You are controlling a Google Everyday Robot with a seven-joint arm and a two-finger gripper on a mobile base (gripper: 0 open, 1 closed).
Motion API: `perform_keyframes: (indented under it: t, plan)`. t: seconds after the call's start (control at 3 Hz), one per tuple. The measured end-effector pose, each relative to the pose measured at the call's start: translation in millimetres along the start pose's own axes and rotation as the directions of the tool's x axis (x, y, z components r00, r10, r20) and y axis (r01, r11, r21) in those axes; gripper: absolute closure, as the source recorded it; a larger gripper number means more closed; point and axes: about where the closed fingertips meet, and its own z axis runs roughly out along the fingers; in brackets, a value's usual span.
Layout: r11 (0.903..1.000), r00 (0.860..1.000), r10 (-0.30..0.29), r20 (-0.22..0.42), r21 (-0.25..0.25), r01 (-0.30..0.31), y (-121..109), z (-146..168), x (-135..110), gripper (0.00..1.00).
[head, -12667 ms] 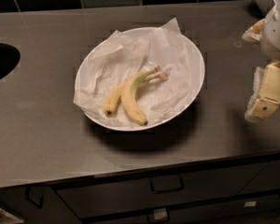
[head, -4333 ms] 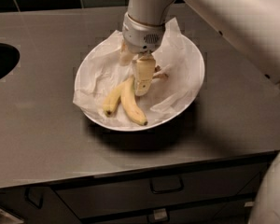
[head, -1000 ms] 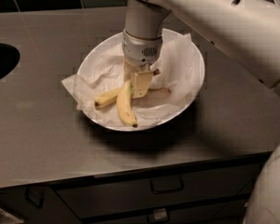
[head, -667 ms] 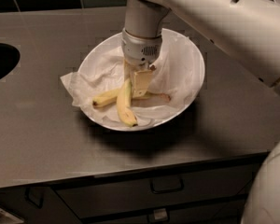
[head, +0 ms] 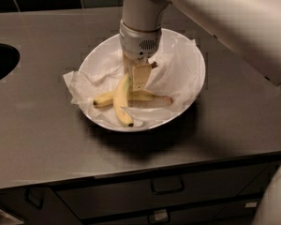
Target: Pick banana from white bowl
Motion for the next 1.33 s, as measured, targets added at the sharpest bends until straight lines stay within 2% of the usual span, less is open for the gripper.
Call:
perform_keyframes:
  t: [0.33,0.67,1.0,1.33]
  plan:
    - [0.9997,1.0,0.003,-0.016,0.024,-0.002,-1,-9,0,1.0]
    - [0.9975,1.0,0.01,-0.026,0.07,-0.008,3,-28,3,1.0]
    - [0.9901,1.0,0.014,-0.015,0.14,-0.011,15,-52,10,1.0]
    - [0.9766,1.0,0.02,0.01,0.214,-0.021,30,-73,21,1.0]
